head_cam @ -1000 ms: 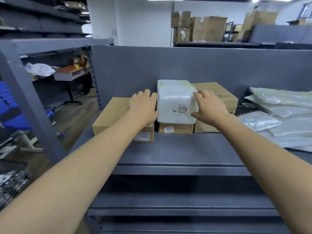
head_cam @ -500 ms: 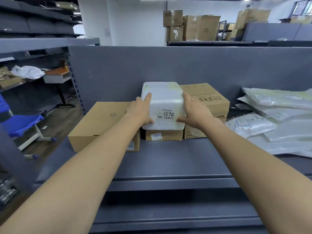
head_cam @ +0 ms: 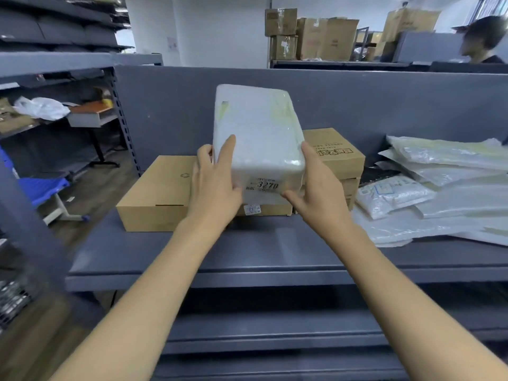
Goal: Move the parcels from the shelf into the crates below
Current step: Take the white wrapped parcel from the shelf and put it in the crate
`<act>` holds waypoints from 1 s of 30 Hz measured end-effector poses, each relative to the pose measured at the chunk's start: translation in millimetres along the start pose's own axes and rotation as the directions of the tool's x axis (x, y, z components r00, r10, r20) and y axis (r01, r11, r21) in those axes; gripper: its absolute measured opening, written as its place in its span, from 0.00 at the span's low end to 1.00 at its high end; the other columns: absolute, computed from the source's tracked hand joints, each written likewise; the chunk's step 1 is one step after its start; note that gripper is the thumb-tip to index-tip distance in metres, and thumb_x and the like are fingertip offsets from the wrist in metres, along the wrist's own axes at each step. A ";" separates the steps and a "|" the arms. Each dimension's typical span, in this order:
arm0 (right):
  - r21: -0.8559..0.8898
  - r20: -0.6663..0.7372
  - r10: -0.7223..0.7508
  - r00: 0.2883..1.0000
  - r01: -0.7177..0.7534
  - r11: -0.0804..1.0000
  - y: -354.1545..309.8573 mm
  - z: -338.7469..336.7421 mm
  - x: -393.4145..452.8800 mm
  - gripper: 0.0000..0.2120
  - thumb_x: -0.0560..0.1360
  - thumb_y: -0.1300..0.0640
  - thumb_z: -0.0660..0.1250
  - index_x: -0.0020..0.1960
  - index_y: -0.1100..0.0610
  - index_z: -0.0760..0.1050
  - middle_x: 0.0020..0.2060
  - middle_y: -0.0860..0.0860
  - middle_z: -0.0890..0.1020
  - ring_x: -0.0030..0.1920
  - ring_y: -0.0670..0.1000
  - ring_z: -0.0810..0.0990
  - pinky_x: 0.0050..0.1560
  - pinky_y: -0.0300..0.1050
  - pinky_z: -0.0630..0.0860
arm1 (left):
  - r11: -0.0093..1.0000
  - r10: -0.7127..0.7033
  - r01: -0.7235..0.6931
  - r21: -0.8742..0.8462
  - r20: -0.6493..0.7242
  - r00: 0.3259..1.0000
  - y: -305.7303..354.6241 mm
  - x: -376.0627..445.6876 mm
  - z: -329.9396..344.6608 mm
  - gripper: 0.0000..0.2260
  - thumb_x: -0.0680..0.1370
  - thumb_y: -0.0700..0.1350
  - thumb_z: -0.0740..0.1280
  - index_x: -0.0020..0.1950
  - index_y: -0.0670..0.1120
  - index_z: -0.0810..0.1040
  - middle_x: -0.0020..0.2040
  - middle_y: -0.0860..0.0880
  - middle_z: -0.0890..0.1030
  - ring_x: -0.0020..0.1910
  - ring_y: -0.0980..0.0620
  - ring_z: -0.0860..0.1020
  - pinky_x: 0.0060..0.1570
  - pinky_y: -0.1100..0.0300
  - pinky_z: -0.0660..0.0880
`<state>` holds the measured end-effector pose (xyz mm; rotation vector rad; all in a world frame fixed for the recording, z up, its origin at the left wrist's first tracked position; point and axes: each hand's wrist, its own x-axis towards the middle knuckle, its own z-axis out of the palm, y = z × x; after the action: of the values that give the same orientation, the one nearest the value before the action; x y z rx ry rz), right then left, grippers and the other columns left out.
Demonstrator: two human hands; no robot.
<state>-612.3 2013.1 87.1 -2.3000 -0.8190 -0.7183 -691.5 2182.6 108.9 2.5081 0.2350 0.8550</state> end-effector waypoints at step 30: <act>0.630 0.066 0.244 0.967 -0.230 0.742 -97.0 -33.1 -238.0 0.46 0.69 0.48 0.72 0.76 0.51 0.47 0.64 0.42 0.66 0.66 0.40 0.68 0.62 0.32 0.69 | 0.700 -0.411 0.452 -0.554 0.205 0.888 -5.4 -227.4 -53.5 0.31 0.64 0.44 0.79 0.59 0.54 0.64 0.54 0.61 0.72 0.50 0.63 0.74 0.44 0.70 0.69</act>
<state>-847.0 1964.0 -11.2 -1.7222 -0.6136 -0.2774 -904.0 2138.2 22.6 1.7780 0.4425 0.5334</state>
